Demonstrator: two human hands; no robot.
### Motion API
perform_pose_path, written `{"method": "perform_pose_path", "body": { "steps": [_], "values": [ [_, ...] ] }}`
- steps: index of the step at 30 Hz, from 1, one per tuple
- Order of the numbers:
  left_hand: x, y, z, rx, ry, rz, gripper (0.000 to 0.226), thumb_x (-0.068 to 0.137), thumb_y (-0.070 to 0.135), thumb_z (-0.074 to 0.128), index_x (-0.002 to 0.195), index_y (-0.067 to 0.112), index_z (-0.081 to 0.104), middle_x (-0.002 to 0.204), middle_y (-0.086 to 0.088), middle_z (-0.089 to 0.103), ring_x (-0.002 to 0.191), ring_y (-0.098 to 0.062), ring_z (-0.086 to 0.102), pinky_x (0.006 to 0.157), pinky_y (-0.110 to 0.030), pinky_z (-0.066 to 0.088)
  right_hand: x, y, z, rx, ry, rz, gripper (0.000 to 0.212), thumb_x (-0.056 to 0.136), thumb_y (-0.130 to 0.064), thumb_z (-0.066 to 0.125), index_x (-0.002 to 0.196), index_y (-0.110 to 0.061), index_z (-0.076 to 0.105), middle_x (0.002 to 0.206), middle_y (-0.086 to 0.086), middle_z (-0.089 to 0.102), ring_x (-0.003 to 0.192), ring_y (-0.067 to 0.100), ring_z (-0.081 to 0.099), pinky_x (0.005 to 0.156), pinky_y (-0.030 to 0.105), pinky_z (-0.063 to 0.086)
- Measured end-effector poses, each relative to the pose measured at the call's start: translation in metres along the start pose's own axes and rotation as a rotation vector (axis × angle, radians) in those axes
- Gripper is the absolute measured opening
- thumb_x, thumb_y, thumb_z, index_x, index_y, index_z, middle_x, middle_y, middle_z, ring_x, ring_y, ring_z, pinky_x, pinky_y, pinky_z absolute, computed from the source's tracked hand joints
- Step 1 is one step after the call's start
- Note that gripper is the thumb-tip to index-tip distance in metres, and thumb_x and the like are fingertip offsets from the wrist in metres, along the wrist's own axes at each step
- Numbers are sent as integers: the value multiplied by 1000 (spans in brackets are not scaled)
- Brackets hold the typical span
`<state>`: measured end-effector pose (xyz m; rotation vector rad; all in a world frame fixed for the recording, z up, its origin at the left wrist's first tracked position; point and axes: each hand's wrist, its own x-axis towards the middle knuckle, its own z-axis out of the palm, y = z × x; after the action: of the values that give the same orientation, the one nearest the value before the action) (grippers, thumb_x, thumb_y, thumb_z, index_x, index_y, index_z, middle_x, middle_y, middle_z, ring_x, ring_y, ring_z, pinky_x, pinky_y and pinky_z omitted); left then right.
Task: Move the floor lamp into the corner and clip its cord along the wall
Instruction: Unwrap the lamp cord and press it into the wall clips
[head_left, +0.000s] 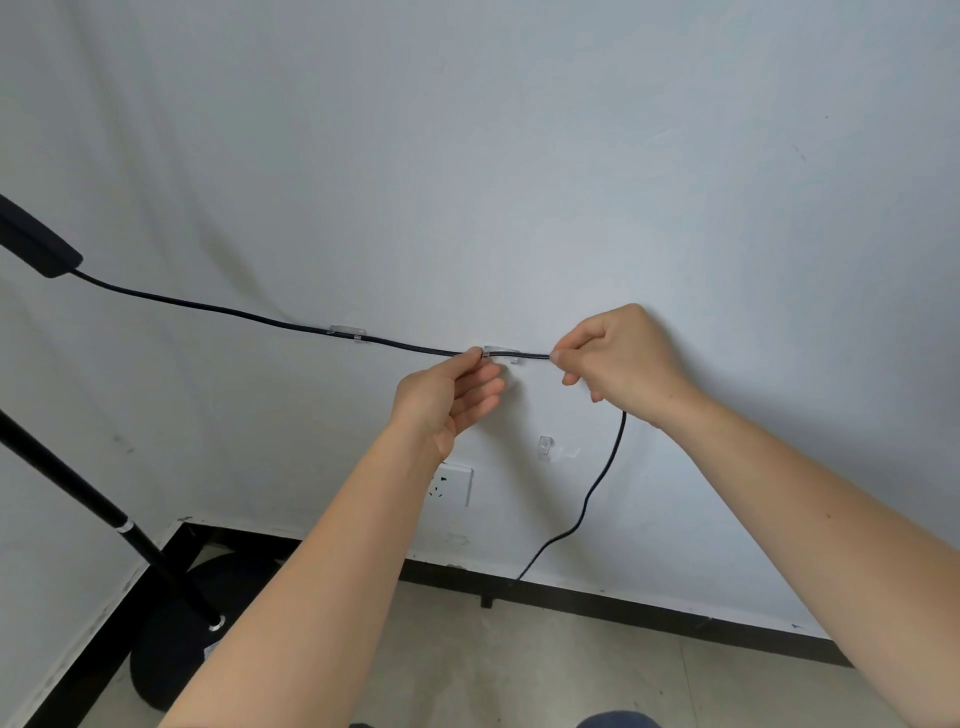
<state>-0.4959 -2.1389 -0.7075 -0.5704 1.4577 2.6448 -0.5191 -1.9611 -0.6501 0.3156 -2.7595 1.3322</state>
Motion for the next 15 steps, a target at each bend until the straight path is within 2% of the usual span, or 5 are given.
{"method": "perform_pose_path", "body": {
  "steps": [5, 9, 15],
  "values": [
    [1, 2, 0, 47, 11, 37, 11, 84, 18, 67, 79, 8, 68, 67, -4, 75, 61, -17, 72, 53, -23, 58, -2, 13, 4, -11, -46, 23, 11, 79, -16, 67, 69, -12, 70, 58, 1, 72, 33, 9, 54, 32, 11, 32],
    [2, 0, 2, 62, 33, 56, 11, 84, 17, 67, 78, 7, 68, 64, -3, 74, 59, -17, 72, 55, -24, 59, -7, 29, 9, 14, -92, 85, 25, 80, -30, 71, 69, -8, 68, 58, 3, 71, 33, 11, 54, 33, 14, 35],
    [3, -1, 1, 51, 36, 65, 11, 83, 16, 68, 77, 7, 67, 63, -3, 74, 58, -16, 71, 53, -24, 58, -17, 65, 4, 211, -196, 136, 35, 83, -37, 69, 67, -6, 71, 47, 3, 58, 39, 19, 50, 40, 22, 40]
  ]
}}
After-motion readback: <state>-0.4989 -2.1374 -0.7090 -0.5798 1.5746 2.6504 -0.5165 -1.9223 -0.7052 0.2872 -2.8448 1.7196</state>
